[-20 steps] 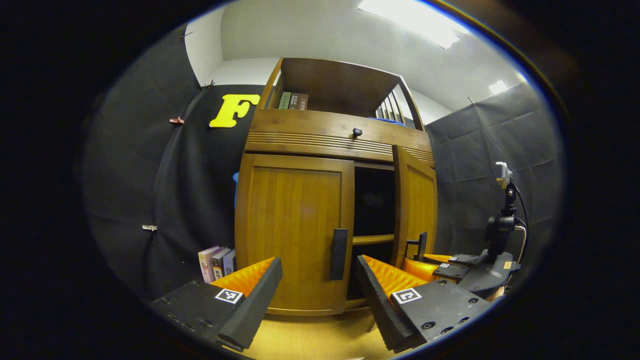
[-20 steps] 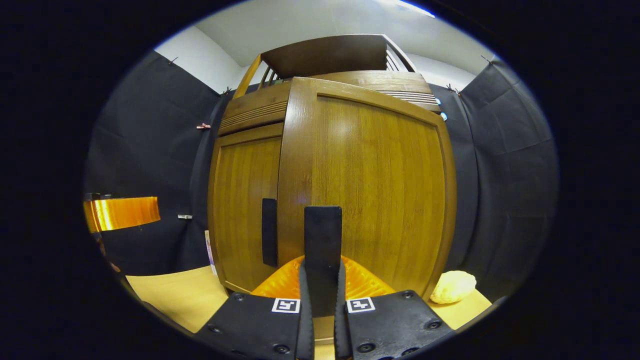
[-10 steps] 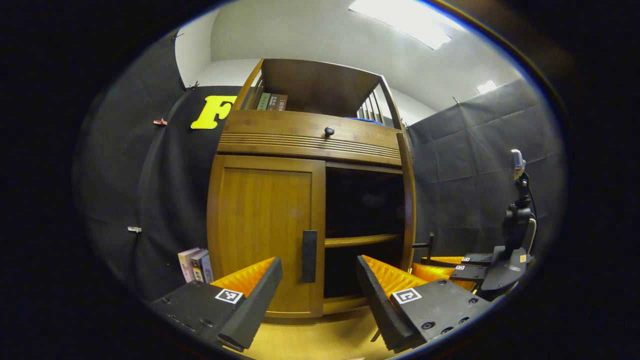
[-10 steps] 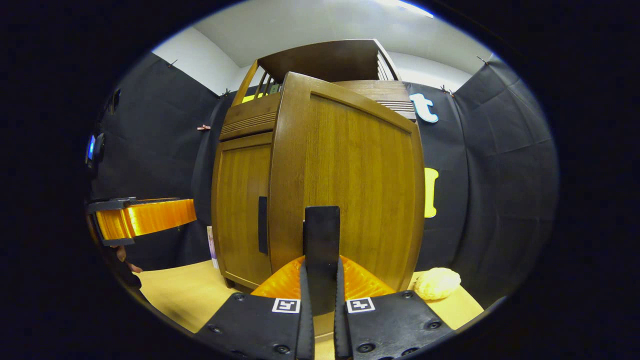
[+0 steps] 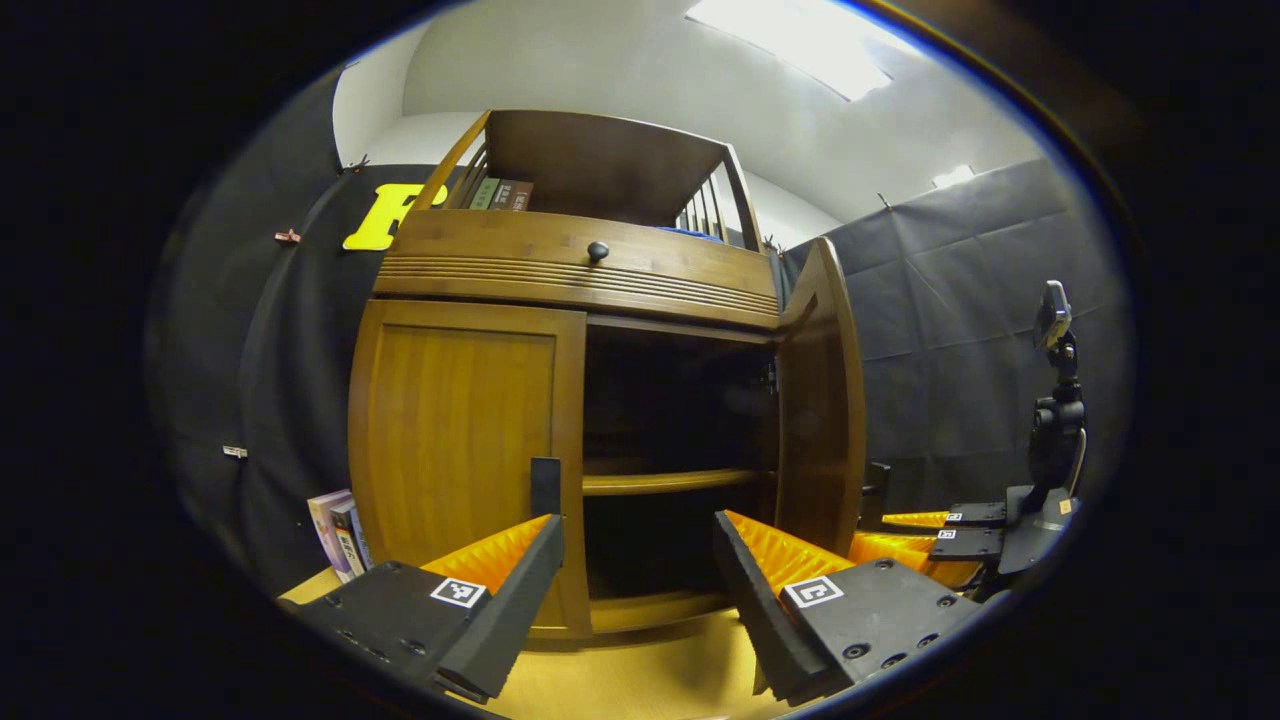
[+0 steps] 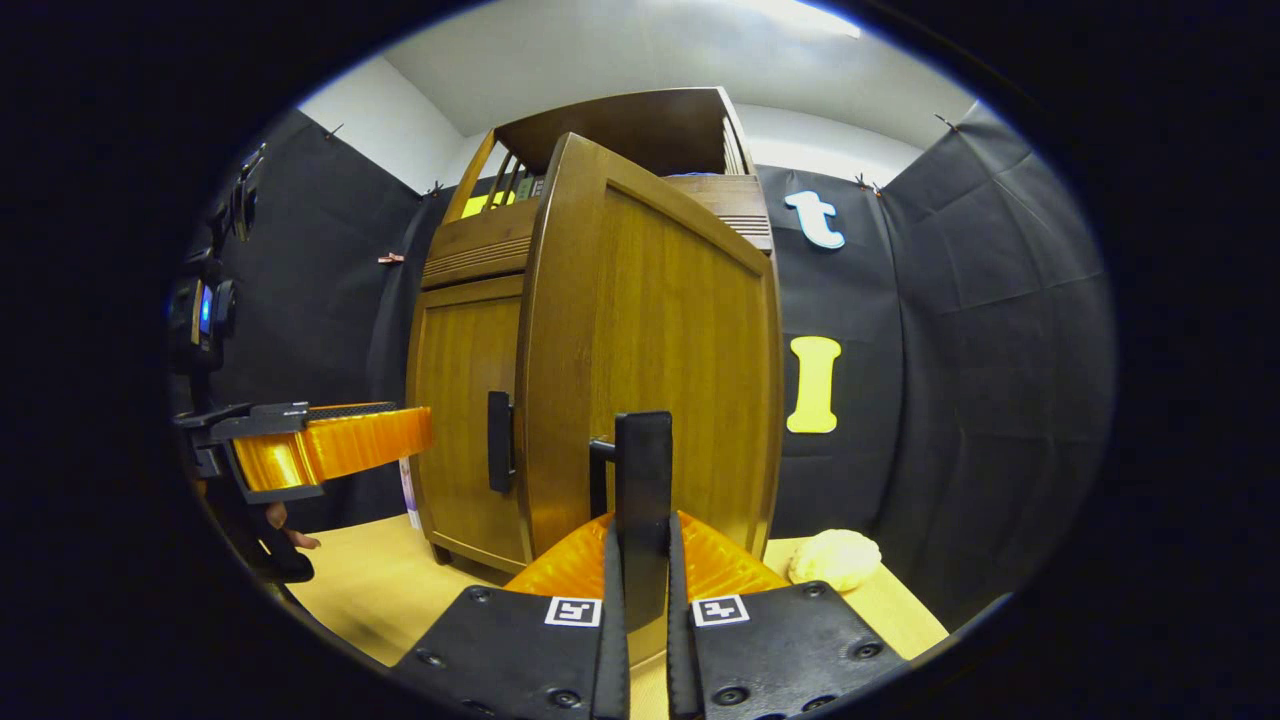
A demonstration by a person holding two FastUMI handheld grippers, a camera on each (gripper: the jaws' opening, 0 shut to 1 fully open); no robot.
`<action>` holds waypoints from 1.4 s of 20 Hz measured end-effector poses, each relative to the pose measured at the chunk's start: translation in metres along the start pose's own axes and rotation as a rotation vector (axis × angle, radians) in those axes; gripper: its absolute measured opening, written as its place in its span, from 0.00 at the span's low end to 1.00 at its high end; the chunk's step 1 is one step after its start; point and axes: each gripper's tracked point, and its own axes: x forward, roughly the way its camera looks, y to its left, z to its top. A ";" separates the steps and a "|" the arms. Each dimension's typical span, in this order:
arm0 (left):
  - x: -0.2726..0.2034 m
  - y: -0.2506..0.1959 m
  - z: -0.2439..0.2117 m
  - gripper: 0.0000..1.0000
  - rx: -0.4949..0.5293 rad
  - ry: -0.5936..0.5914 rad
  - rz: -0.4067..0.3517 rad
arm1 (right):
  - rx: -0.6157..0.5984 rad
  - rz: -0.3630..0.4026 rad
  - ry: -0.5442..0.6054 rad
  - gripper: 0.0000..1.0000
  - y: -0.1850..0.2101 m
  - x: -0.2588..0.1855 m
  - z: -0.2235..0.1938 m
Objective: Open the right door of the double-door shoe cabinet with the right hand, and open the left door with the left hand.
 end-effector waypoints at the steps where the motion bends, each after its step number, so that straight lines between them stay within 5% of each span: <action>1: 0.003 -0.007 -0.002 0.93 -0.001 0.001 -0.009 | -0.005 -0.009 0.001 0.18 -0.005 -0.003 0.001; 12: 0.031 -0.078 -0.004 0.93 -0.013 -0.022 -0.128 | -0.071 -0.220 -0.023 0.13 -0.098 -0.037 0.014; 13: 0.032 -0.084 -0.003 0.93 -0.018 -0.027 -0.134 | -0.059 -0.222 -0.026 0.22 -0.104 -0.039 0.017; 14: 0.035 -0.088 -0.003 0.89 -0.024 -0.028 -0.137 | -0.040 -0.223 -0.031 0.02 -0.107 -0.041 0.020; 15: 0.036 -0.090 -0.004 0.89 -0.028 -0.025 -0.141 | -0.032 -0.232 -0.037 0.21 -0.111 -0.045 0.022; 16: 0.037 -0.092 -0.005 0.89 -0.030 -0.021 -0.141 | -0.038 -0.250 -0.041 0.02 -0.117 -0.050 0.023; 17: 0.039 -0.092 -0.007 0.89 -0.032 -0.017 -0.140 | -0.049 -0.271 -0.047 0.01 -0.123 -0.055 0.025; 18: 0.041 -0.091 -0.006 0.93 -0.036 -0.015 -0.140 | -0.060 -0.296 -0.057 0.11 -0.129 -0.062 0.028; 21: 0.037 -0.086 -0.004 0.93 -0.036 -0.026 -0.126 | -0.078 -0.359 -0.102 0.11 -0.138 -0.085 0.044; 26: 0.031 -0.066 -0.004 0.89 -0.057 -0.038 -0.097 | -0.003 -0.272 -0.125 0.12 -0.099 -0.098 0.052; 27: 0.032 -0.059 -0.005 0.93 -0.066 -0.032 -0.086 | -0.006 -0.247 -0.123 0.02 -0.095 -0.099 0.050; 28: 0.033 -0.053 -0.005 0.93 -0.069 -0.027 -0.072 | -0.012 -0.220 -0.121 0.12 -0.086 -0.095 0.049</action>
